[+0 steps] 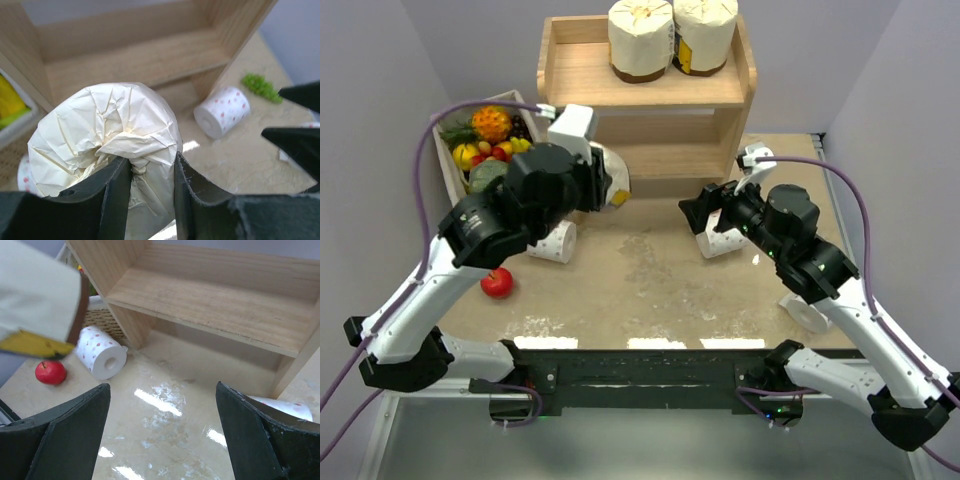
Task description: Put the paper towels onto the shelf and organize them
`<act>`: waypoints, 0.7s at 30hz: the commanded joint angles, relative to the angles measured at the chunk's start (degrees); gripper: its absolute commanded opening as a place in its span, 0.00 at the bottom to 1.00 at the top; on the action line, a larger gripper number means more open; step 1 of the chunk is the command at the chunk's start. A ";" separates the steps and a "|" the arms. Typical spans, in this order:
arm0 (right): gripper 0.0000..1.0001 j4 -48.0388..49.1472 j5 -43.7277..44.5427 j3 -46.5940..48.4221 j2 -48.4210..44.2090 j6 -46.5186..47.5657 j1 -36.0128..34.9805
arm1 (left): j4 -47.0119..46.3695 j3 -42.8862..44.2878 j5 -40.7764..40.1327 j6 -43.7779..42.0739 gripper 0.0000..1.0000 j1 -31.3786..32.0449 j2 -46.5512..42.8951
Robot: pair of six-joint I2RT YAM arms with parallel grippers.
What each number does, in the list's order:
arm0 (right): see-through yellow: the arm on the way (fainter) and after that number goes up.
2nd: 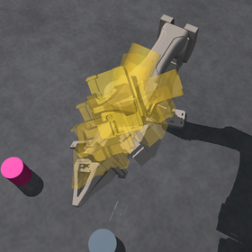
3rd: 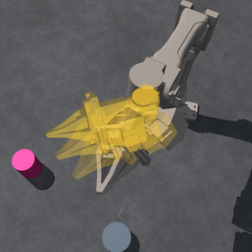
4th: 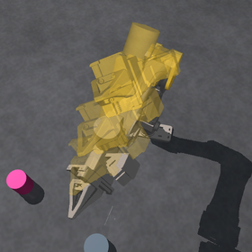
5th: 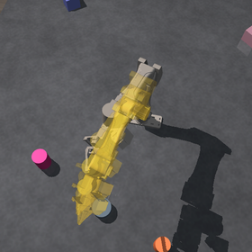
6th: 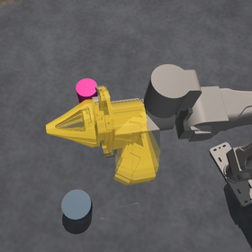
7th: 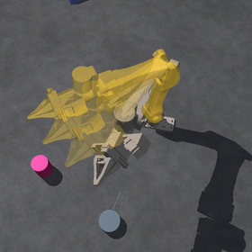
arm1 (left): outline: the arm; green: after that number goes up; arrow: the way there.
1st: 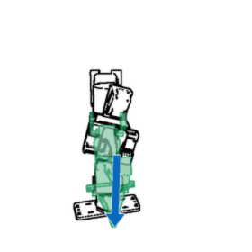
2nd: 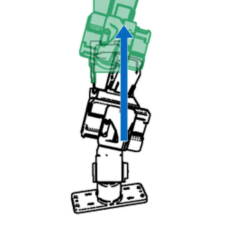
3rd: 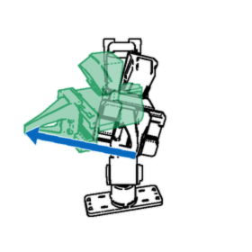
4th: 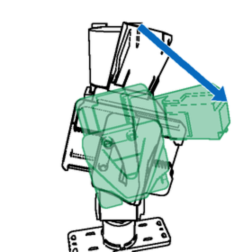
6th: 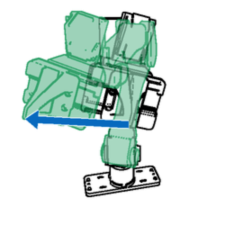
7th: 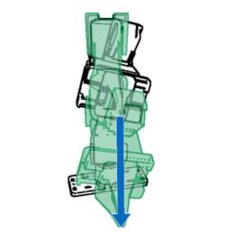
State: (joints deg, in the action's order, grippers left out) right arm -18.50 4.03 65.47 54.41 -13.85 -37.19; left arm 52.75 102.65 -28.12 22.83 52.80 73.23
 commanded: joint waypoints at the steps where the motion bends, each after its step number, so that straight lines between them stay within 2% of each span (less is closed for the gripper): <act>1: 0.90 -1.10 1.68 3.34 -1.94 0.84 -0.08 | -6.85 10.46 -7.38 -11.91 0.33 0.03 1.03; 7: 0.90 -2.94 2.47 5.10 -2.38 0.84 -0.08 | -22.59 11.34 -11.51 -21.85 0.34 0.03 1.03; 12: 0.90 -3.29 2.47 5.46 -2.73 0.75 -0.08 | -32.51 13.97 -14.94 -30.19 0.36 -0.67 5.77; 16: 0.89 -3.65 3.09 5.37 -2.91 0.66 -0.08 | -33.41 21.00 -15.74 -33.72 0.36 -1.90 12.36; 21: 0.89 -3.03 3.00 4.40 -3.00 0.84 -0.08 | -36.49 22.95 -14.16 -35.40 0.36 -4.27 16.24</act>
State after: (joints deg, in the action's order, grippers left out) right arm -22.41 6.11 68.75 52.23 -13.82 -37.19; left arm 24.03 122.45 -42.19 -7.90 50.39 88.62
